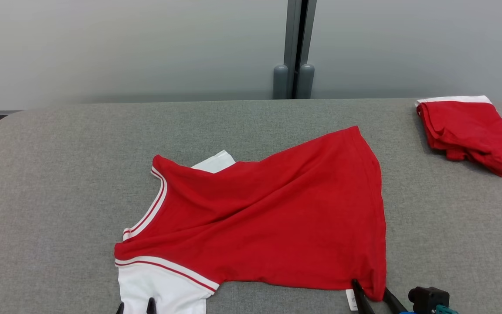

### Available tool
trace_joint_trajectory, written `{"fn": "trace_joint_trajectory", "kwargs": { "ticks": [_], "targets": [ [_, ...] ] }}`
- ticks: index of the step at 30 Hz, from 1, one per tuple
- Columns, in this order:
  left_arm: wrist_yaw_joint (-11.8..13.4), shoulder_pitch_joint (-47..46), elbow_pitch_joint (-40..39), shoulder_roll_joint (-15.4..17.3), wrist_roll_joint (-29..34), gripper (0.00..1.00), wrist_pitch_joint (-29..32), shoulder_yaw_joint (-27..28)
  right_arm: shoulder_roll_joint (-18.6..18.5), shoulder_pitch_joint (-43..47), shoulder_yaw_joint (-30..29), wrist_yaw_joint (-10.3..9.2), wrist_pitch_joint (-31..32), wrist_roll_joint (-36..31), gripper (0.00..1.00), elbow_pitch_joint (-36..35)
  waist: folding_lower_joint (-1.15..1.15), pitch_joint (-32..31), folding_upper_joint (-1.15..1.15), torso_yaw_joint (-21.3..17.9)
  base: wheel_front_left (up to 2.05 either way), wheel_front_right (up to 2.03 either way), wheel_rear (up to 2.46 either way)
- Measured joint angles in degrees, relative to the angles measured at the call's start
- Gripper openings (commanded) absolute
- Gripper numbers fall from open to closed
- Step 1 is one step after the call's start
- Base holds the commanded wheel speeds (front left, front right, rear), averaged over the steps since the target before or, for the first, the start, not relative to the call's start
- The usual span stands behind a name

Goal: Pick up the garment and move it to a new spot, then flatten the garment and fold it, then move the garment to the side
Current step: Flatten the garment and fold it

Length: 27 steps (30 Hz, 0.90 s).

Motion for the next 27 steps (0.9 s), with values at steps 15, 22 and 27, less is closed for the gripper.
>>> {"fn": "trace_joint_trajectory", "kwargs": {
  "ticks": [15,22,27],
  "targets": [
    [-0.3,-2.8,0.7,0.7,-3.2,0.00,0.0,-2.2,0.3,-1.1,-2.9,0.04,0.5,-2.4,0.00,-2.9,0.02,1.8,0.02,-0.3,0.00,0.00,0.00],
    [-0.3,-3.2,-11.1,0.4,-4.2,0.00,0.6,-1.1,-0.2,-1.1,-5.3,0.00,0.6,-6.6,0.00,-11.9,0.03,3.2,0.04,-0.3,0.00,0.00,0.00],
    [-0.3,-8.5,-18.7,1.8,-5.1,0.00,0.5,-1.4,-2.8,-5.2,-4.9,0.00,0.7,-8.5,0.00,-17.3,0.03,5.0,0.04,-0.7,0.00,0.00,0.00]
  ]
}}
